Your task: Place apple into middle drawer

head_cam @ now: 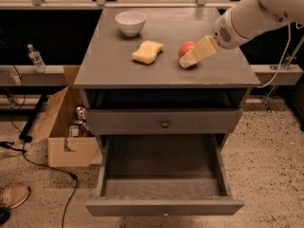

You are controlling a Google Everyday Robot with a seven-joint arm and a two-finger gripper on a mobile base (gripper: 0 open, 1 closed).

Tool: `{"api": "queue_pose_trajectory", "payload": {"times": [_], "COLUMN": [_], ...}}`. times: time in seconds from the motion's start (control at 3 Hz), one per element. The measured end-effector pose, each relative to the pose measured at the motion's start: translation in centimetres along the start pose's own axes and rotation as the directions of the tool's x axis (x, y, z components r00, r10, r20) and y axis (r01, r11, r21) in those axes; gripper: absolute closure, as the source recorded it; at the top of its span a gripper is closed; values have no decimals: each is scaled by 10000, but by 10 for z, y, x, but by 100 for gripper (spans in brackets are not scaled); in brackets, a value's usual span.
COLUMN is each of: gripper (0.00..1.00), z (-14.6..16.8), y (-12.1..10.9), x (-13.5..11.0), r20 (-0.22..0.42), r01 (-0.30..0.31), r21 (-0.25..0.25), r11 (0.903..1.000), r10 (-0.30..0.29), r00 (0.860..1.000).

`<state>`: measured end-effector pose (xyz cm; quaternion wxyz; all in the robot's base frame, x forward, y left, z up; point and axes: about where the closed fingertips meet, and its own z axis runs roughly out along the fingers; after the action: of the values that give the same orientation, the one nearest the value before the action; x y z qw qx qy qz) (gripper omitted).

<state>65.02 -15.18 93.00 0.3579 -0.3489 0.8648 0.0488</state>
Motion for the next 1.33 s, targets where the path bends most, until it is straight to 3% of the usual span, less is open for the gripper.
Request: {"api": "queue_pose_trajectory", "payload": {"times": [0.67, 1.33], "gripper": [0, 0], "z": [17, 73], "y": [-4, -31], "x": [1, -9], "r20": [1, 553], "r01": [287, 837], "r21": [-7, -170], "r11": [9996, 9964], "r10": [-287, -826], "r00": [9996, 9950]}}
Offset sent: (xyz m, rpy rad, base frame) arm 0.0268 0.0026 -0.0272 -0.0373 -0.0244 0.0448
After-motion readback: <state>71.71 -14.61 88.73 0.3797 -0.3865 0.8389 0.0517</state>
